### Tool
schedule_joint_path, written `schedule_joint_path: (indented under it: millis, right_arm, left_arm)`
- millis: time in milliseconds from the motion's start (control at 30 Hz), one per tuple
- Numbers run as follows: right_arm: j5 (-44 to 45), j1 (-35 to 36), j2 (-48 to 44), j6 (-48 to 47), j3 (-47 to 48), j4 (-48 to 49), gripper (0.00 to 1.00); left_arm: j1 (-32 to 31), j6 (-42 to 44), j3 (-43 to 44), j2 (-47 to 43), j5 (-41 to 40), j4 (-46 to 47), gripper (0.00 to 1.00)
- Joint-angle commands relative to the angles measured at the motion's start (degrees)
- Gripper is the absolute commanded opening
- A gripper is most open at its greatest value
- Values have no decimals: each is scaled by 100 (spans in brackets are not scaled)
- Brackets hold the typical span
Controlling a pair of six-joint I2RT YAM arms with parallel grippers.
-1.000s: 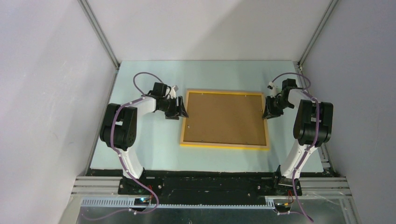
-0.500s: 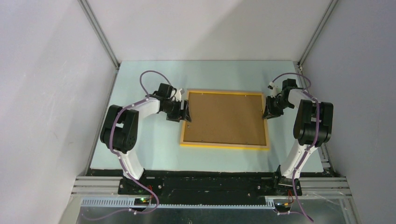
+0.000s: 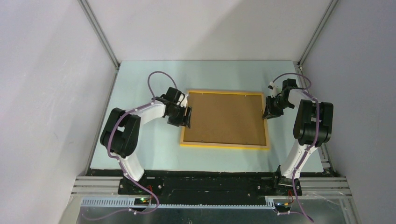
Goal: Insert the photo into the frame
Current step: Install the photo frame at the center of the board.
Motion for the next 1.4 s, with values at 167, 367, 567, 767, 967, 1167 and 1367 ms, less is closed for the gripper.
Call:
schedule_joint_path:
  millis: [167,367,567,767,967,1167,1367]
  right_arm:
    - [8,32,-88,-38,-34,250,0]
    - [4,32,-77,-43,-38,233,0]
    - [8,32,-68,-38,-34,211,0]
    - [1,23,-70,-38,-34,208,0]
    - [-22,23,-45,-45,-34,216,0]
    - [-31,16,-64,-45,-34,239,0]
    - [-31,10,-78,-45,-34,235,0]
  left_arm:
    - [-187,25,163,137,-460,-156,67]
    - [-189,-35,278,250,-356,-144,68]
    - [-194,-156,430,374,-243,-123,71]
    - [-208,-237,359,423,-524,-32,70]
    - [-260,-264,255,395,-752,103,66]
    - [-317,-206,204,396,-841,114,63]
    - [-393,-137,151,351,-879,128,61]
